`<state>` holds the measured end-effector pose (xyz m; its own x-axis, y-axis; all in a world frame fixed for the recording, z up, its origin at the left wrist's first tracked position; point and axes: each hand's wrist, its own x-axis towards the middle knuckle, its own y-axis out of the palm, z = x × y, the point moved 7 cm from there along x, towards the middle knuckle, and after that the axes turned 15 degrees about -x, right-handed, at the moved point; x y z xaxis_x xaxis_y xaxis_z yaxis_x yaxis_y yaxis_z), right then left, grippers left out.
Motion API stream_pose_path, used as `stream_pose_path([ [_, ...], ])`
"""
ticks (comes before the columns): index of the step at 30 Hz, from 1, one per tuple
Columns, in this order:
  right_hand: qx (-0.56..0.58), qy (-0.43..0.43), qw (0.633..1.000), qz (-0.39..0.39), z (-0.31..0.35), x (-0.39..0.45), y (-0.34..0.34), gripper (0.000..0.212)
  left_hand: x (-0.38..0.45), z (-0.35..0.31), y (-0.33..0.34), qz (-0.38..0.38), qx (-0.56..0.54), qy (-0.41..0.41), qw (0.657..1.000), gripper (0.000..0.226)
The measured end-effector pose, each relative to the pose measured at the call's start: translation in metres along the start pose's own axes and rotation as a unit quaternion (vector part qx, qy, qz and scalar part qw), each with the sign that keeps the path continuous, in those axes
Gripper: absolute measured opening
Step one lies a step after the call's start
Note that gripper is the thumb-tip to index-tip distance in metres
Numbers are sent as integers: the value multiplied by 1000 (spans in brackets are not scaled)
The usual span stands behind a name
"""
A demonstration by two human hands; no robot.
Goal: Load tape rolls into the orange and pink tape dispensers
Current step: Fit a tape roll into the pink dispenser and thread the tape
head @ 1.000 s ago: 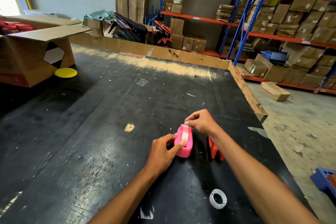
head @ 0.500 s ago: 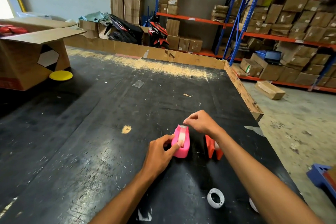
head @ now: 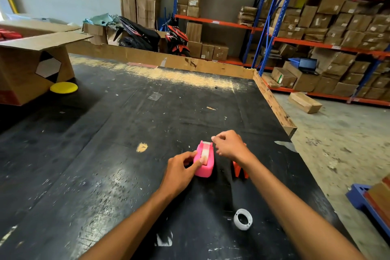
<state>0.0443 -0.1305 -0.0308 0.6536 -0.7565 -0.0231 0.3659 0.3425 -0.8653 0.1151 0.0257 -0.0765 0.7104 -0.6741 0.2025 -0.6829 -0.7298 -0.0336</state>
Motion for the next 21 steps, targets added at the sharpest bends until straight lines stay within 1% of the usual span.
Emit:
stream_pose_path([
  [2, 46, 30, 998, 29, -9, -7, 9, 35, 3, 4, -2, 26, -1, -26, 999, 40],
  [4, 75, 34, 995, 55, -12, -15, 18, 28, 3, 6, -1, 85, 16, -41, 995, 53],
  [6, 99, 38, 993, 55, -14, -19, 21, 33, 2, 2, 2, 131, 42, -30, 990, 57],
  [7, 104, 40, 993, 44, -14, -19, 21, 34, 2, 0, 3, 138, 45, -20, 989, 56],
  [10, 113, 45, 993, 12, -19, -15, 14, 25, 7, -6, 10, 123, 32, 1, 992, 53],
  [11, 114, 50, 992, 7, -22, -14, 12, 28, 9, -7, 13, 120, 25, 6, 992, 48],
  [13, 115, 64, 991, 1, -28, -11, 12, 46, 12, -9, 19, 119, 22, 9, 993, 41],
  [16, 107, 60, 992, -14, -39, -2, 19, 74, 15, -6, 20, 104, 23, 8, 994, 41],
  [17, 106, 59, 993, -15, -43, 1, 23, 78, 16, -5, 20, 97, 25, 8, 995, 40],
  [19, 106, 63, 992, -9, -46, 5, 27, 77, 15, -4, 18, 85, 26, 8, 996, 35],
  [21, 99, 69, 993, -10, -41, -1, 22, 67, 15, -6, 18, 81, 32, 11, 996, 36],
])
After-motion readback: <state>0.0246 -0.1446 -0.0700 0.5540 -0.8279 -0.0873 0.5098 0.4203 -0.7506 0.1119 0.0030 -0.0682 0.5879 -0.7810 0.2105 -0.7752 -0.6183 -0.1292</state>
